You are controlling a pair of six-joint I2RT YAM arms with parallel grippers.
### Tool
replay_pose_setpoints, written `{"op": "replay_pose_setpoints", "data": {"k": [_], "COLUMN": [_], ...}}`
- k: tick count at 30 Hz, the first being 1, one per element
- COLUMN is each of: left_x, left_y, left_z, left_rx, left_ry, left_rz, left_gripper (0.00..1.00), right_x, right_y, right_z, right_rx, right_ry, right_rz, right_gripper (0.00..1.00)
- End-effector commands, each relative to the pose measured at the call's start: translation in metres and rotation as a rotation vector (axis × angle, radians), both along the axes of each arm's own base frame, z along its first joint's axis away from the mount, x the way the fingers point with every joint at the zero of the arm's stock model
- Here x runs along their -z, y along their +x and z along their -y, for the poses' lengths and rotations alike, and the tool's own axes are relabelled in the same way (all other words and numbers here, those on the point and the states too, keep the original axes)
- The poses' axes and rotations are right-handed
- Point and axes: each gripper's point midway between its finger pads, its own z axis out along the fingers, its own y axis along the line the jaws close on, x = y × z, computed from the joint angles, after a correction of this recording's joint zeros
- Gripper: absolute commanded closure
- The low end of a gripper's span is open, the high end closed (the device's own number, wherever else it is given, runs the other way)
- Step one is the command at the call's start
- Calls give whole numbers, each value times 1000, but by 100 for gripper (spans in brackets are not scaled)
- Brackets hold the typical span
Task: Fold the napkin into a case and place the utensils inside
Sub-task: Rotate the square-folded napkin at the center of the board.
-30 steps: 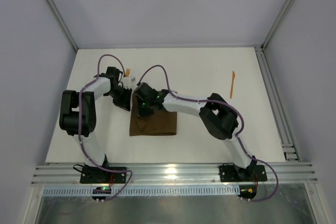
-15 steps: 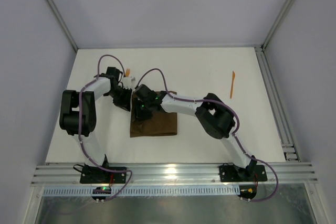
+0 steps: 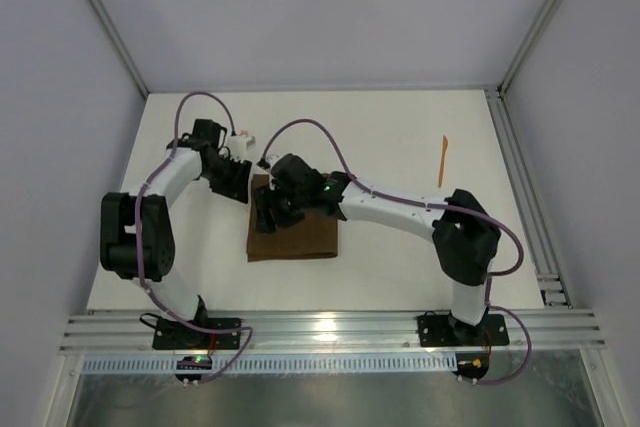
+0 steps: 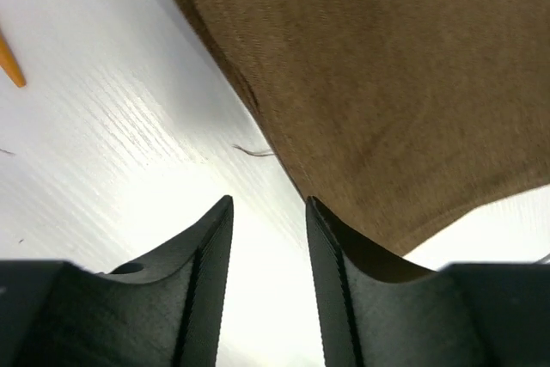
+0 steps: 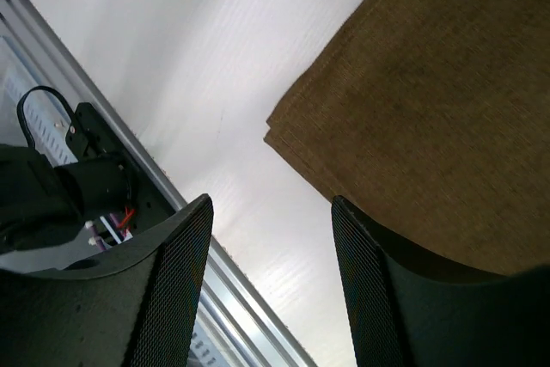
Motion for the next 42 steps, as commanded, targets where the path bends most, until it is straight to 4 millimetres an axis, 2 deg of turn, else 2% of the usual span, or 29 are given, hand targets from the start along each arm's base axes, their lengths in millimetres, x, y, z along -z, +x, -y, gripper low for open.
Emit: {"op": "replay_pose_setpoints", "data": {"k": [1, 2, 3, 4, 5, 6, 9, 14, 18, 19, 20, 22, 23, 24, 25, 26, 27, 28, 29, 32, 33, 34, 35, 36, 37, 39, 40, 41, 42], "left_x": [-18, -16, -13, -10, -7, -3, 6, 24, 38, 41, 46, 51, 54, 56, 58, 59, 60, 60, 59, 50, 45, 36, 31, 26, 13, 2, -4, -15, -19], "left_y": [-18, -22, -27, -30, -36, -40, -47, -55, -61, -62, -64, -66, -67, -67, -66, -65, -62, -57, -52, -32, -27, -16, -16, -13, -7, -11, -12, -11, -18], "left_z": [15, 15, 17, 16, 13, 9, 7, 9, 12, 13, 12, 12, 11, 10, 10, 9, 9, 9, 9, 11, 11, 11, 10, 8, 9, 6, 5, 2, -2], "left_rx": [110, 116, 130, 125, 118, 113, 98, 77, 98, 102, 106, 109, 109, 109, 108, 104, 99, 96, 91, 91, 93, 91, 108, 111, 114, 124, 125, 113, 106], "left_ry": [7, 28, 46, 58, 71, 92, 98, 104, 135, 138, 153, 161, 165, 168, 171, 179, 184, 187, 190, 195, 199, 205, 213, 218, 214, 214, 212, 206, 204], "left_rz": [25, 14, -5, -25, -60, -83, -128, -191, -224, -232, -248, -263, -270, -269, -270, -265, -261, -245, -231, -173, -154, -117, -114, -100, -68, -69, -64, -44, -62], "left_gripper": [56, 55, 55, 54, 53, 52, 47, 47, 49, 50, 53, 59, 62, 69, 73, 77, 81, 86, 88, 89, 87, 79, 72, 66, 56, 50, 47, 46, 45], "right_x": [1, 3, 0, 11, 12, 14, 22, 46, 71, 74, 84, 87, 89, 95, 97, 90, 101, 100, 101, 102, 118, 105, 103, 114, 102, 105, 106, 108, 101], "right_y": [10, 20, 42, 49, 60, 81, 116, 162, 181, 184, 184, 185, 184, 178, 175, 177, 163, 162, 152, 132, 110, 103, 94, 68, 57, 27, 5, -12, -13], "right_z": [43, 56, 77, 93, 102, 123, 150, 158, 156, 153, 151, 144, 143, 146, 147, 151, 160, 162, 171, 185, 198, 201, 203, 204, 199, 193, 184, 191, 189], "right_rx": [30, 89, 170, 215, 256, 327, 402, 451, 492, 498, 496, 489, 490, 503, 508, 526, 542, 553, 577, 624, 649, 653, 657, 634, 604, 524, 453, 419, 393], "right_ry": [-46, -56, -50, -68, -54, -52, -35, -21, 32, 45, 47, 84, 94, 94, 94, 102, 73, 86, 80, 76, 35, 60, 66, 31, 45, -21, -64, -131, -152], "right_rz": [52, 49, 42, 15, -5, -18, -18, -33, -94, -108, -131, -150, -159, -180, -184, -158, -185, -169, -169, -187, -217, -196, -194, -215, -198, -212, -223, -252, -239], "right_gripper": [38, 38, 38, 38, 38, 38, 37, 37, 39, 41, 46, 57, 62, 72, 77, 79, 85, 88, 90, 97, 97, 97, 96, 94, 89, 73, 65, 50, 44]}}
